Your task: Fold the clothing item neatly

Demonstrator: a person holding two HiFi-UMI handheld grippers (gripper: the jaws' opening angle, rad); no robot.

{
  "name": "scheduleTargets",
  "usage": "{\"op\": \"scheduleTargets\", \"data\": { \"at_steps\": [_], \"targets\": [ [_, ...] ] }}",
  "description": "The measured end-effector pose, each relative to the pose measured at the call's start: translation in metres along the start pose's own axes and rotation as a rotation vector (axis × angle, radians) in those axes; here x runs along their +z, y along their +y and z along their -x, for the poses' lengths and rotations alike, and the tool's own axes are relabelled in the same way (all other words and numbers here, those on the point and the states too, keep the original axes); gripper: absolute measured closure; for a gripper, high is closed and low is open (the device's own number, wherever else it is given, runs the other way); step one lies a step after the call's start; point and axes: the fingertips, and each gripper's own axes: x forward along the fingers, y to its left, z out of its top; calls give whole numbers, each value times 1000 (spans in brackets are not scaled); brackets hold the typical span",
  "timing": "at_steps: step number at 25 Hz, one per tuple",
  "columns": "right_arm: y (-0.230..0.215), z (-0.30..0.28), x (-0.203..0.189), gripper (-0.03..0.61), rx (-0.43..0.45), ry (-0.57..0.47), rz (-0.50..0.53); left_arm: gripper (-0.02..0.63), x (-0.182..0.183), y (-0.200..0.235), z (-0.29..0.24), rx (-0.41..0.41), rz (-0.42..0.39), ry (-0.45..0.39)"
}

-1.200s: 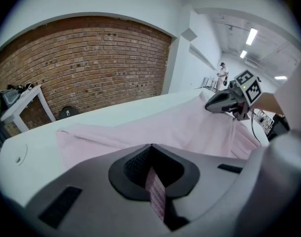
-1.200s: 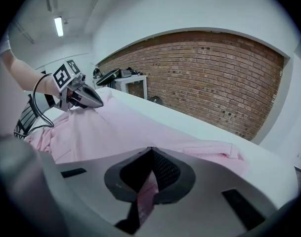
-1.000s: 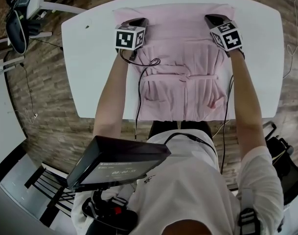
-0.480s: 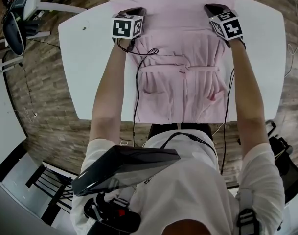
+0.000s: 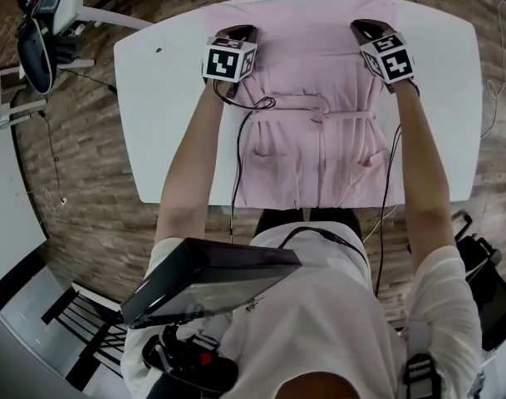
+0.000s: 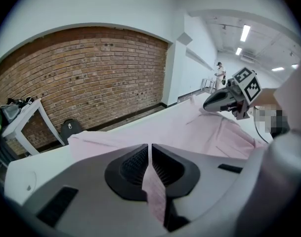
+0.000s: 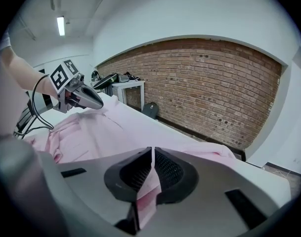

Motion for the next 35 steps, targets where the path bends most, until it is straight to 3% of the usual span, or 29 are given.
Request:
{"op": "scheduleTargets", "data": {
  "at_steps": [6,12,15,22,35],
  "targets": [
    [32,60,10,574,6,-127,-94,609,6,-32,60,8,-13,-96],
    [104,143,18,574,68,-294,-186,611,-13,-81,143,-33,-28,-195],
    [134,173,16,574,48,-312,-185,611,-20,-95,181,-65,23,-243],
    [183,216,7,575,-14,-319,-186,611,-28,-114,247,-96,56,-324],
    [228,266,4,575,-63,-341,-153,612,-58,-156,277,-188,-7,-347]
  ]
}}
